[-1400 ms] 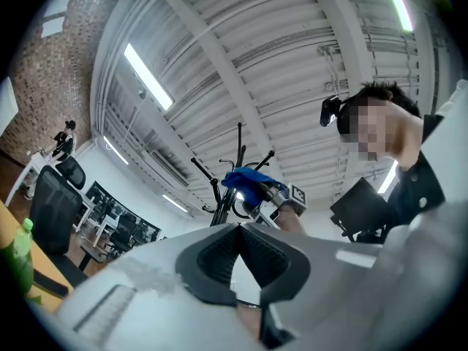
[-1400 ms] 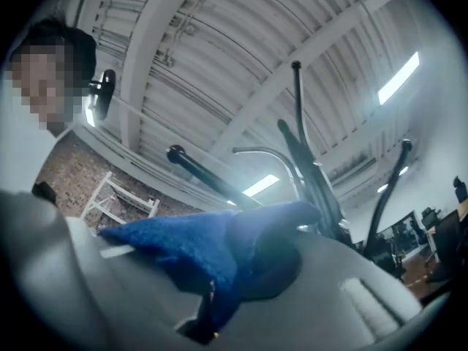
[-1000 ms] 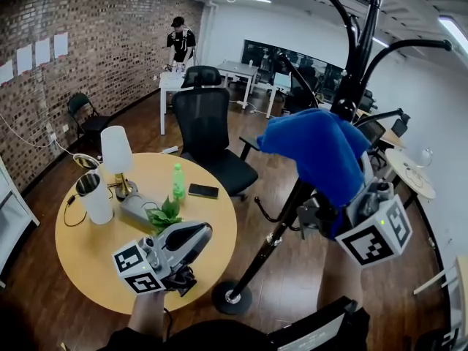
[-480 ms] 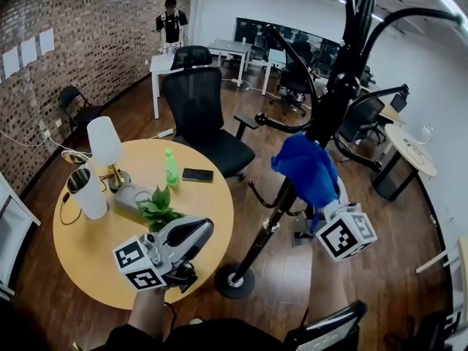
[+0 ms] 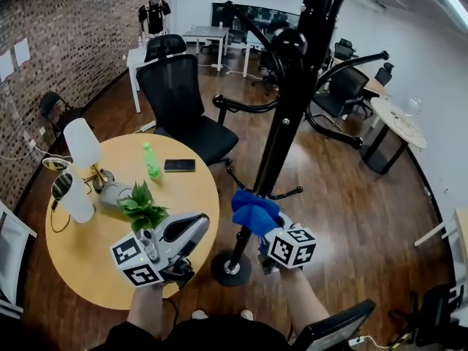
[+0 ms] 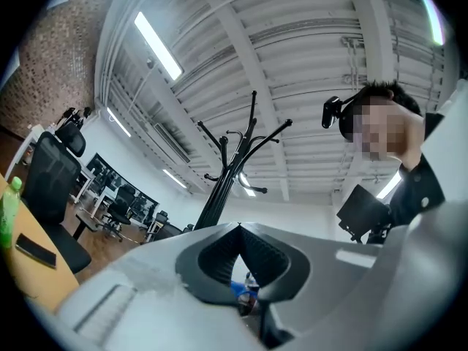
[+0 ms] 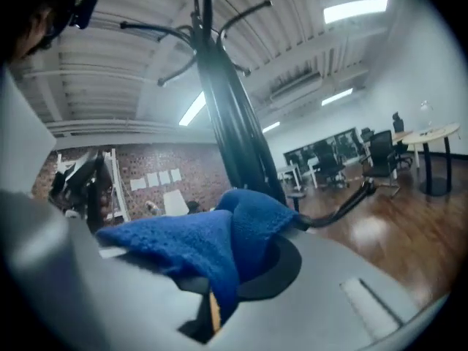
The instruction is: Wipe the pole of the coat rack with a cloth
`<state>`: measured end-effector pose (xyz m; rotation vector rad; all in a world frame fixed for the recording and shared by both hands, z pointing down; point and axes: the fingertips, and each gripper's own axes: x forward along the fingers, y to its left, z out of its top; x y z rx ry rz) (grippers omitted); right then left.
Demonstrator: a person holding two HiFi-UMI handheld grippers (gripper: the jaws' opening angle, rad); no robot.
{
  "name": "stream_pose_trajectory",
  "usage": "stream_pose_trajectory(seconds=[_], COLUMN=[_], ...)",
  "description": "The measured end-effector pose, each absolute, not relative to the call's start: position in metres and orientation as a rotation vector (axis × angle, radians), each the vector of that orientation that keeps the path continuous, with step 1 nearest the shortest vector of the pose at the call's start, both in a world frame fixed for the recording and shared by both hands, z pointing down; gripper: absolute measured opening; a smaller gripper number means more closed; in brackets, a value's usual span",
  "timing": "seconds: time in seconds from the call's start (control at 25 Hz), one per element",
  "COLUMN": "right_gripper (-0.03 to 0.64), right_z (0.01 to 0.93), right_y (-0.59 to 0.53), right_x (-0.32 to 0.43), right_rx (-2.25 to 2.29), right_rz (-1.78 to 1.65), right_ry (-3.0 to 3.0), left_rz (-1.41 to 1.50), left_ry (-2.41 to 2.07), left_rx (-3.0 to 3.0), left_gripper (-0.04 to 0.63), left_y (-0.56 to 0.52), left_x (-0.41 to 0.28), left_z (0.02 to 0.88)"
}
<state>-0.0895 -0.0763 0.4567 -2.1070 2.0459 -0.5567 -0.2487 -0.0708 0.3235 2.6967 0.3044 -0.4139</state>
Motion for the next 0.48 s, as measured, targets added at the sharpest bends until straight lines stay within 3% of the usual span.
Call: stream_pose_trajectory(seconds=[0.28, 0.48], right_gripper=[0.025, 0.025], right_z=[0.446, 0.463], right_y=[-0.062, -0.072], right_x=[-0.157, -0.116], right_rx=[-1.711, -1.927], right_rz=[-0.773, -0.699], right_ry=[2.233, 2.075], left_rz=[-0.418, -0.438], left_ry=[0.301, 0.282], left_rx=[2.698, 2.714], left_gripper=[0.002, 0.002], left_y=[-0.07, -0.071], left_x=[-0.243, -0.249], left_z=[0.323, 0.317])
